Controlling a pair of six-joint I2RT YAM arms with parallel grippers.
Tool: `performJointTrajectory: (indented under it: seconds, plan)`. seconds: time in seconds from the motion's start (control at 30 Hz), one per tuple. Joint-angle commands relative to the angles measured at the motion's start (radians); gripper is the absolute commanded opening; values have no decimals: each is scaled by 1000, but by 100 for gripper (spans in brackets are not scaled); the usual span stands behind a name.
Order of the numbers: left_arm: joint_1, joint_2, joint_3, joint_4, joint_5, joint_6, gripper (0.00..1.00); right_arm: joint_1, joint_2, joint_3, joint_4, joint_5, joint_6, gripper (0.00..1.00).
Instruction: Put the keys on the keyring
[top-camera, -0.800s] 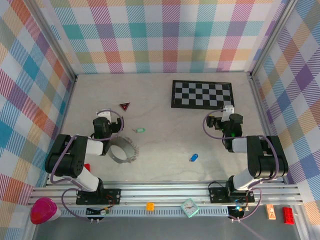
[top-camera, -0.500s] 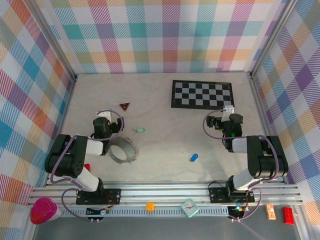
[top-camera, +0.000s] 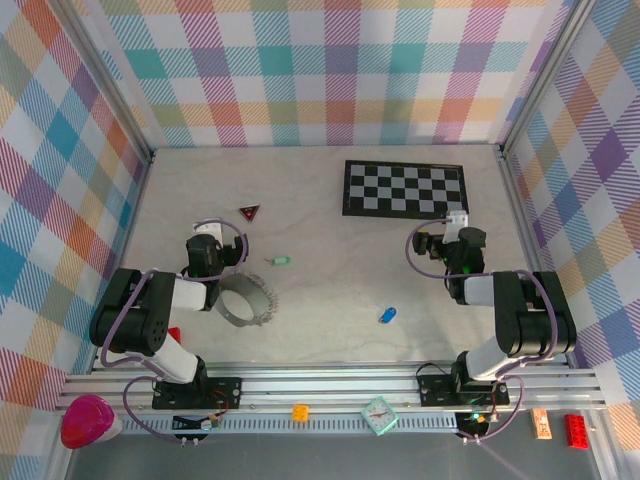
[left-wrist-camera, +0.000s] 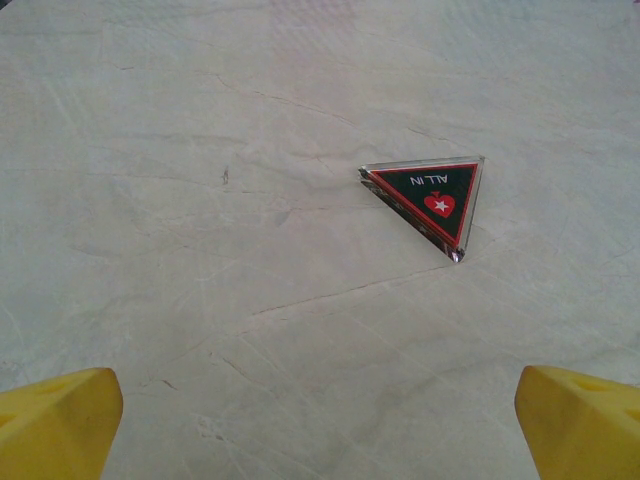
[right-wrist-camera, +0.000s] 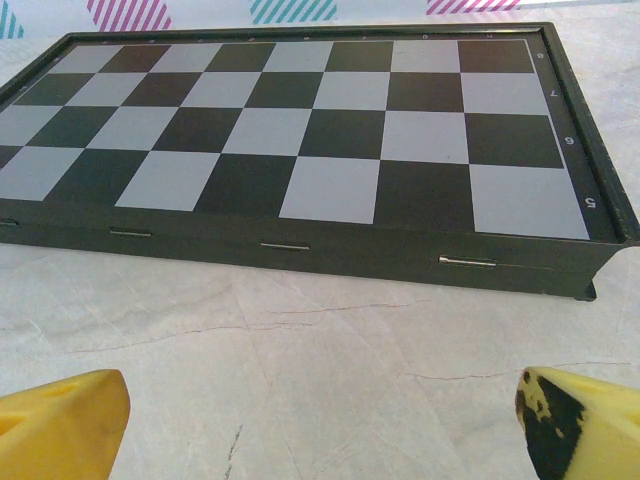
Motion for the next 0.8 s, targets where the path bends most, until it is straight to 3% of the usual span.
performJointTrajectory:
  seconds: [0.0, 0.3, 0.43, 0.53, 0.67, 0.77]
  plan:
    - [13, -3, 21, 6, 20, 6, 100, 2, 3, 12, 13, -4, 14, 99]
    - [12, -72, -4, 4, -50, -16, 100, 3, -14, 13, 0, -48, -6, 99]
    - [12, -210, -8, -99, -50, -15, 100, 10, -144, 48, -193, -87, -22, 99]
    - [12, -333, -2, -200, -98, -62, 100, 12, -269, 98, -390, -38, 51, 99]
    - [12, -482, 42, -418, -210, -231, 100, 17, -399, 133, -589, -49, 283, 99]
    - [12, -551, 134, -720, -292, -348, 100, 40, -450, 135, -668, -110, 434, 91]
